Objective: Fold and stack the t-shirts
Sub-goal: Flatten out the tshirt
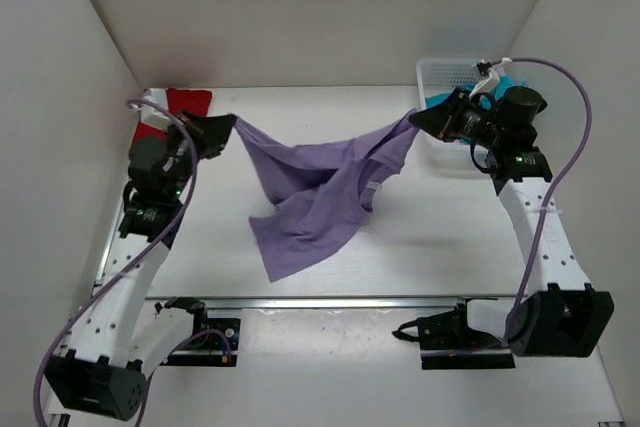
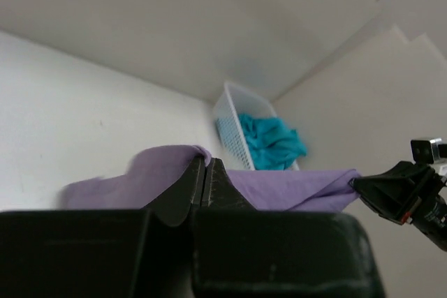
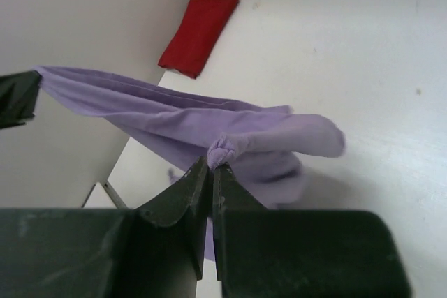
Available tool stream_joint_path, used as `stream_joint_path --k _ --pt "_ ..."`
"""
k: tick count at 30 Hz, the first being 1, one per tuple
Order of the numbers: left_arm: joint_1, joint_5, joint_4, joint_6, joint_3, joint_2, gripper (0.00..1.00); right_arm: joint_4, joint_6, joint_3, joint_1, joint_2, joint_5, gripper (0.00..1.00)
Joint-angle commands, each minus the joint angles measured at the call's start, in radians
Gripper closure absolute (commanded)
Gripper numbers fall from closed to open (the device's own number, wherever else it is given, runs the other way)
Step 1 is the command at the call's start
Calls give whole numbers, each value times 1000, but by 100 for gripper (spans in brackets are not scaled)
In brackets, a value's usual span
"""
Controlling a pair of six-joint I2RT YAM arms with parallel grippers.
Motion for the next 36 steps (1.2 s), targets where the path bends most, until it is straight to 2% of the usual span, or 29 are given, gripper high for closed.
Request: stream_joint_path --k 1,8,11,14,17,19,21,23,24,26,28,30,33,35,36 --pt "59 66 -173 12 112 -66 100 -67 -69 130 57 -94 46 100" --pt "205 149 -342 62 398 -58 100 -196 -109 372 181 -171 140 100" --pt "184 81 -385 108 465 -32 100 -178 -103 411 170 -161 151 100" --pt "193 82 -384 121 457 3 100 -109 -63 435 82 -75 79 100" --pt "197 58 -341 118 390 54 100 -90 -23 469 35 78 53 100" --pt "178 -6 -318 124 356 124 100 -110 -42 553 40 247 54 100" --pt "160 -17 -284 127 322 191 100 -167 -74 659 41 396 73 100" --pt "128 -63 -235 141 304 281 100 -308 -128 811 37 624 117 100" --pt "128 -74 -221 139 304 346 100 -342 -134 939 35 687 120 100" --pt "107 -136 -191 158 363 499 100 -519 -158 1305 41 953 143 99" --pt "108 -137 -195 176 453 628 100 -587 -139 1542 31 1116 152 100" --pt "118 -137 -221 185 566 748 100 -479 -64 1470 -4 1139 74 100" --pt "124 -137 -314 194 818 928 100 -413 -63 1416 -15 1125 122 100" --pt "127 -128 -347 208 914 969 78 -423 -74 1449 -18 1119 122 91" --pt "121 -114 -364 211 934 962 72 -451 -94 1483 -9 1113 125 81"
